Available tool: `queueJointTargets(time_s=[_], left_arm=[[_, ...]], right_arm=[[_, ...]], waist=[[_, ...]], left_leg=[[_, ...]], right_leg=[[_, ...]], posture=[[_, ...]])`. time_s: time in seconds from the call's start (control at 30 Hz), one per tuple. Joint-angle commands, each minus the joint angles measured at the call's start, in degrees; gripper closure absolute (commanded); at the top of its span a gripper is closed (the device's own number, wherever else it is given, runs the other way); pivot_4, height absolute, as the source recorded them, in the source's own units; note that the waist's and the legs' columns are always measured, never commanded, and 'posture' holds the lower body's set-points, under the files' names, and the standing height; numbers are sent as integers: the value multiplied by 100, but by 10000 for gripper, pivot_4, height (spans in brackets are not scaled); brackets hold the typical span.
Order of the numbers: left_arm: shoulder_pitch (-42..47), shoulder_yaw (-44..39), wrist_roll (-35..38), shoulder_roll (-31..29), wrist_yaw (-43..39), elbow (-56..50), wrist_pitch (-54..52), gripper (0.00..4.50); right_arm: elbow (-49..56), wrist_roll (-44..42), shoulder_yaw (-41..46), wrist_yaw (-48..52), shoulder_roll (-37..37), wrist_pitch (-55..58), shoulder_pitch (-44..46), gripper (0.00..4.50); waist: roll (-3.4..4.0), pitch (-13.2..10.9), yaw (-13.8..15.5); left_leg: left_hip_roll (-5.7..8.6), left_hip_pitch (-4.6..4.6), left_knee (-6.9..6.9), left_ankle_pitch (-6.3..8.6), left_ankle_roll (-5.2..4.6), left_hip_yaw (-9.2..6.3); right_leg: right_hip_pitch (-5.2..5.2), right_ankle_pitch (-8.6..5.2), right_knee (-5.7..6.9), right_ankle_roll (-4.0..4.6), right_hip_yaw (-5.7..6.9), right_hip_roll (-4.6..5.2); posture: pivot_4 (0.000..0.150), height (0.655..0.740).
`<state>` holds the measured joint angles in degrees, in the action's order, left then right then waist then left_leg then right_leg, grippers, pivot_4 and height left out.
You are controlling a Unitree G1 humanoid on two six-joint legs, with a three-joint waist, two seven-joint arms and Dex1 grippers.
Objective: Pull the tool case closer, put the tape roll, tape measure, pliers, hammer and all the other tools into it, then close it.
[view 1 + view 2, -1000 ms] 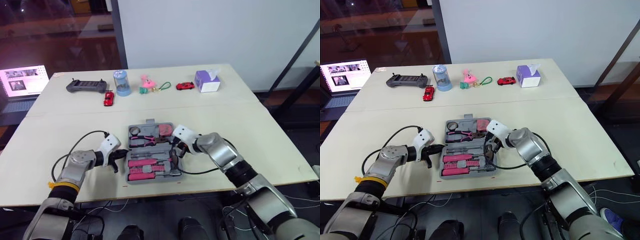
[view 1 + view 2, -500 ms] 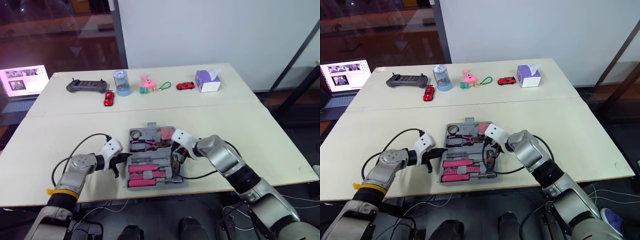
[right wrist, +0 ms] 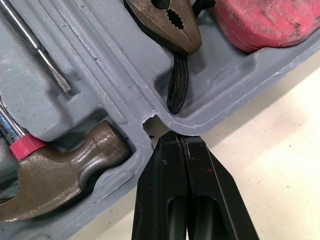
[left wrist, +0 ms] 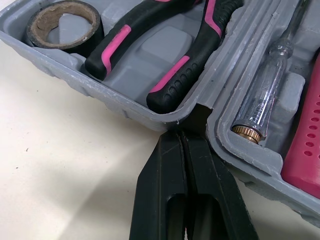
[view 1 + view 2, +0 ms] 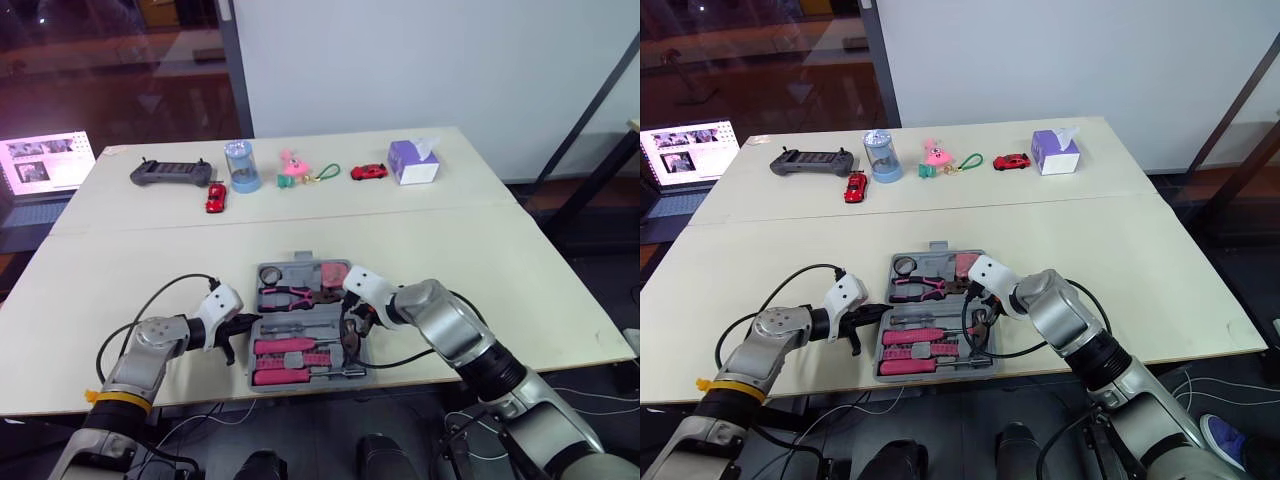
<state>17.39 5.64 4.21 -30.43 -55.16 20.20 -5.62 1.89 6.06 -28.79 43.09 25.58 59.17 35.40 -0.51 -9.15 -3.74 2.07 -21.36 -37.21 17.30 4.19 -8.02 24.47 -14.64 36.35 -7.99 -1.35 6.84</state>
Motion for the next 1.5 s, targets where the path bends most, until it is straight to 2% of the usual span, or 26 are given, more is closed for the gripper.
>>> queueJointTargets(time_s=[0.03,0.77,1.03,1.17,1.27,1.43,1.5], left_arm=[[-123,224,17,64,-192,-47,-68,44673],[-212,2,48,-170,-55,-63,-136,44673],[-445,-285,136,-495,35,-198,-226,44673],[-874,-804,402,-944,75,-705,-329,44673],[-1209,-1090,758,-1148,-72,-1249,-556,44673],[-1915,-1359,2215,-901,-937,-2484,-982,44673],[-2027,-1205,2435,-648,-1132,-2662,-856,44673]], right_arm=[[198,-193,-96,59,-229,-134,6,45000],[-204,-102,37,-63,-186,-399,20,45000],[1,-111,363,-93,156,-372,-136,45000],[838,-450,1151,-159,371,-199,-501,45000],[1446,-607,1360,-144,553,-244,-814,45000],[2024,-939,1757,-301,453,-49,-1228,45000],[2104,-1050,1836,-400,366,37,-1313,45000]], waist=[[0,0,-5],[-2,1,-31],[-2,2,-26],[-2,1,-24],[1,-1,-3],[1,-2,119],[1,-2,155]], left_leg=[[0,0,0,0,0,0],[-1,4,1,0,0,0],[-1,6,0,0,0,0],[-1,-1,2,1,-1,-1],[-1,-4,5,11,-20,0],[-1,-4,1,16,-29,3],[-1,-4,-2,16,-29,4]], right_leg=[[0,0,0,0,0,0],[0,0,2,0,-1,0],[0,0,5,0,-1,-1],[4,0,2,0,-2,0],[11,0,3,0,-4,-1],[3,0,-2,0,-5,3],[0,0,-2,0,-5,4]], posture=[[1500,7400],[1500,7400],[1500,7400],[1500,7400],[1500,7400],[1500,7400],[1500,7400]])
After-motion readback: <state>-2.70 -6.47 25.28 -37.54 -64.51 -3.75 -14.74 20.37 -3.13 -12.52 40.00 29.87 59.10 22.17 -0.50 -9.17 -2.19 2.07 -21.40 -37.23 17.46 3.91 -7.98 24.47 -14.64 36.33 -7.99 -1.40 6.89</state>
